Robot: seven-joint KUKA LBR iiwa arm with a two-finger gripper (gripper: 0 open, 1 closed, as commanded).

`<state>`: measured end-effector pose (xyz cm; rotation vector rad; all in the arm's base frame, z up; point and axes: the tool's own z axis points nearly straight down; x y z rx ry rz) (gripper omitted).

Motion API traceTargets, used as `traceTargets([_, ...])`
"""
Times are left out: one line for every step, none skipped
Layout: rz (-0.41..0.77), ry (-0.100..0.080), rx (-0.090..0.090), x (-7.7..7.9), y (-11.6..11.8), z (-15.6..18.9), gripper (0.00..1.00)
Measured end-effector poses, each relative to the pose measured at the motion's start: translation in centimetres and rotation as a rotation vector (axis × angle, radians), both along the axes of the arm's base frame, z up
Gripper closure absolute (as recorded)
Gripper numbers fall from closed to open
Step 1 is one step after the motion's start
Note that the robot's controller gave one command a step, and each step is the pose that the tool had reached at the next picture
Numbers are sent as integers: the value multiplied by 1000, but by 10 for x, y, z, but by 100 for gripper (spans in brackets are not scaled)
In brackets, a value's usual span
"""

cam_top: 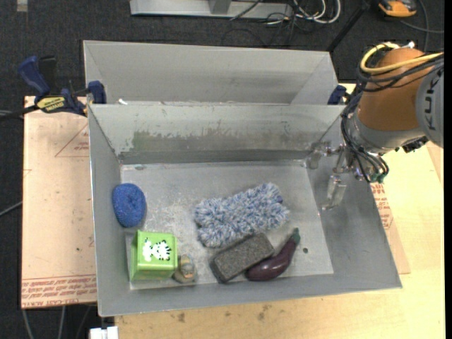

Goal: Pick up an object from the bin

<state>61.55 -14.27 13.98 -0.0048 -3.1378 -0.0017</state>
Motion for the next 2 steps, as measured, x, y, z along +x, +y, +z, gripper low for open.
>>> traceTargets([2, -5, -1, 1, 1, 5, 0])
traceTargets([5, -12, -2, 34, 43, -27, 0])
